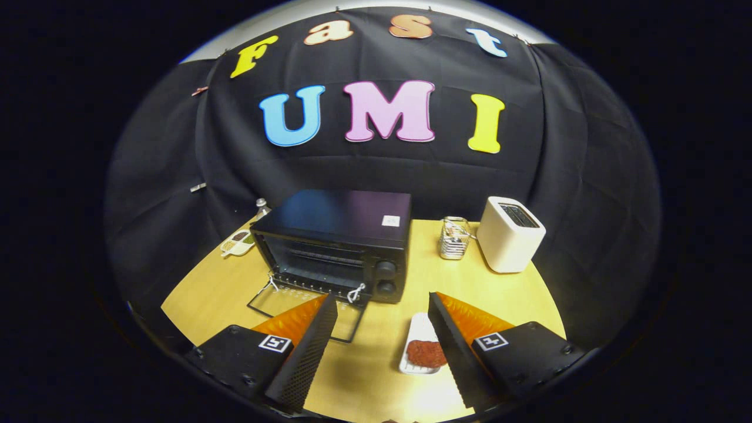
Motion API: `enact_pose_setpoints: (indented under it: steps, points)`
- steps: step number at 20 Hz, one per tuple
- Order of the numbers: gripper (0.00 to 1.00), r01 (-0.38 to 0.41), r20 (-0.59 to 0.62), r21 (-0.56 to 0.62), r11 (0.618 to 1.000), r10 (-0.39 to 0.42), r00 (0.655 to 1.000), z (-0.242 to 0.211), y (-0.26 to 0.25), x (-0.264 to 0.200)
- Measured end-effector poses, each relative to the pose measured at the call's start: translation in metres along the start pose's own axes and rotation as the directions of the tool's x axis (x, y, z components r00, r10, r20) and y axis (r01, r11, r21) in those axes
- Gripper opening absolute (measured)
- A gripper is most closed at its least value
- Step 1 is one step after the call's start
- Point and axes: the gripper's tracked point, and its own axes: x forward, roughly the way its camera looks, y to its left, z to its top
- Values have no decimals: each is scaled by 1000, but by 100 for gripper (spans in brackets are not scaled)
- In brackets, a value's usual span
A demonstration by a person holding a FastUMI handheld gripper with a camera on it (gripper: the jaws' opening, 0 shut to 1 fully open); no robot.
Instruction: Open the toaster oven, put the food inside, and close the toaster oven door.
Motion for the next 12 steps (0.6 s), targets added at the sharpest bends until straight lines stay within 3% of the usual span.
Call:
enact_pose_setpoints:
  steps: [6, 12]
  points:
    - [99, 15, -100, 109, 994, -4, 995, -29, -91, 12]
    - [99, -9, -229, 238, 971, 65, 971, -78, -139, 23]
